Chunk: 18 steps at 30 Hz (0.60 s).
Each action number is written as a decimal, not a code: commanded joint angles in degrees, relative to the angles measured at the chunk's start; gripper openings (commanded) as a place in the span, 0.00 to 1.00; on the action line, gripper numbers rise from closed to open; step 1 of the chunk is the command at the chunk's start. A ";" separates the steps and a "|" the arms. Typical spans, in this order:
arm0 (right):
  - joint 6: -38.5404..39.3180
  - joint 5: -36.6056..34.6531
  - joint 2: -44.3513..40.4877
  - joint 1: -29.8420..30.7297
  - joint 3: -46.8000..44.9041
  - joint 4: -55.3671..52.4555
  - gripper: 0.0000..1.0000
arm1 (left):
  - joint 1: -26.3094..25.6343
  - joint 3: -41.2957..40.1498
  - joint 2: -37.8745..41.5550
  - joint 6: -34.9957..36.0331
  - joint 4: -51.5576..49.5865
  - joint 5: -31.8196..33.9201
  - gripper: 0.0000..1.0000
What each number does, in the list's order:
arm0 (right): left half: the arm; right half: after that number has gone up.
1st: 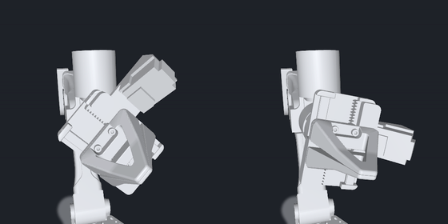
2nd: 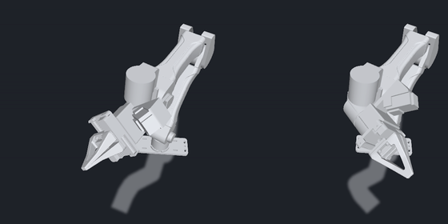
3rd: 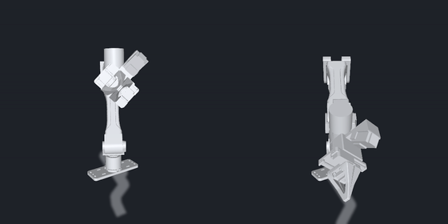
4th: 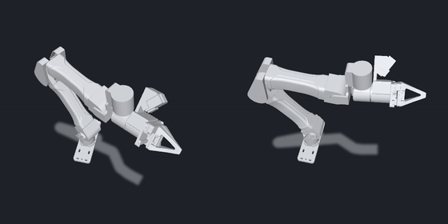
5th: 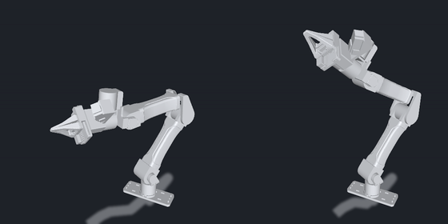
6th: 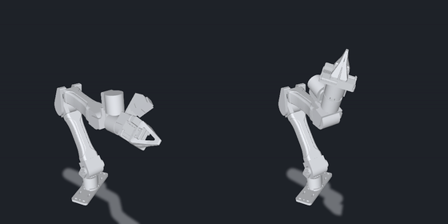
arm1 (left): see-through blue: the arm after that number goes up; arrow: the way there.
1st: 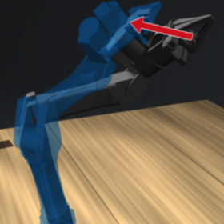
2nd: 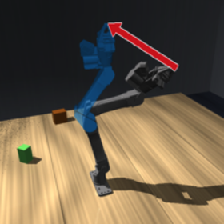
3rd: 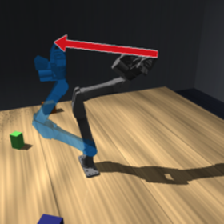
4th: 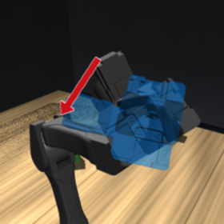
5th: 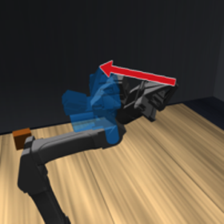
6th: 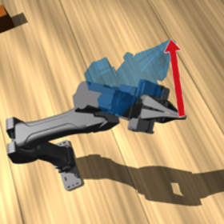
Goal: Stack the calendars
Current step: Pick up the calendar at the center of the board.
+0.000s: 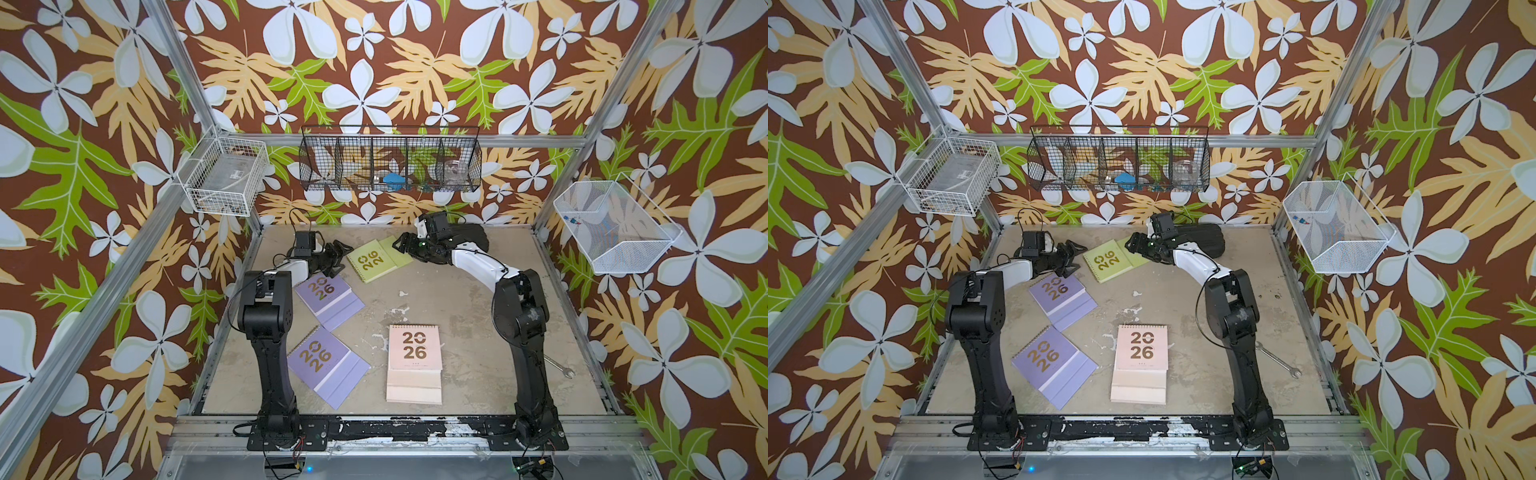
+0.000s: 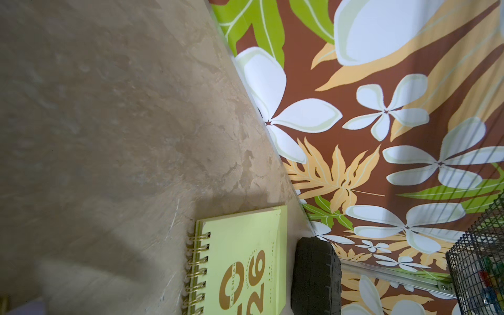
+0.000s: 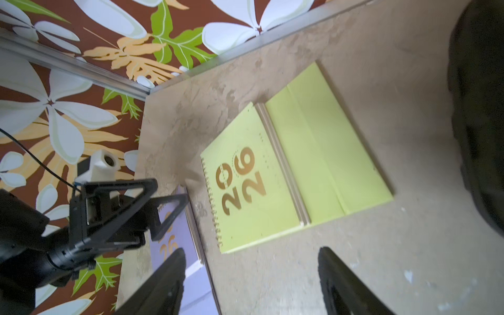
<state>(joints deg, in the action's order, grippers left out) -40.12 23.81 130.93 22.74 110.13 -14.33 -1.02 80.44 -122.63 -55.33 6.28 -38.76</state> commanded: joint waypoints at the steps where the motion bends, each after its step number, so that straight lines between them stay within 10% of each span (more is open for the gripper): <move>1: 0.74 2.95 3.79 -0.66 4.73 -1.32 0.77 | -0.47 -0.63 -0.73 -1.74 3.92 -0.90 0.82; 18: 0.05 9.85 13.86 -0.24 10.92 -2.02 0.77 | -2.54 -1.39 -3.32 -3.40 5.85 -0.09 0.82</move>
<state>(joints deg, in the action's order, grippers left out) -40.21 32.12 144.46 22.17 121.19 -16.38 -3.29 79.55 -125.67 -58.48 11.03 -39.18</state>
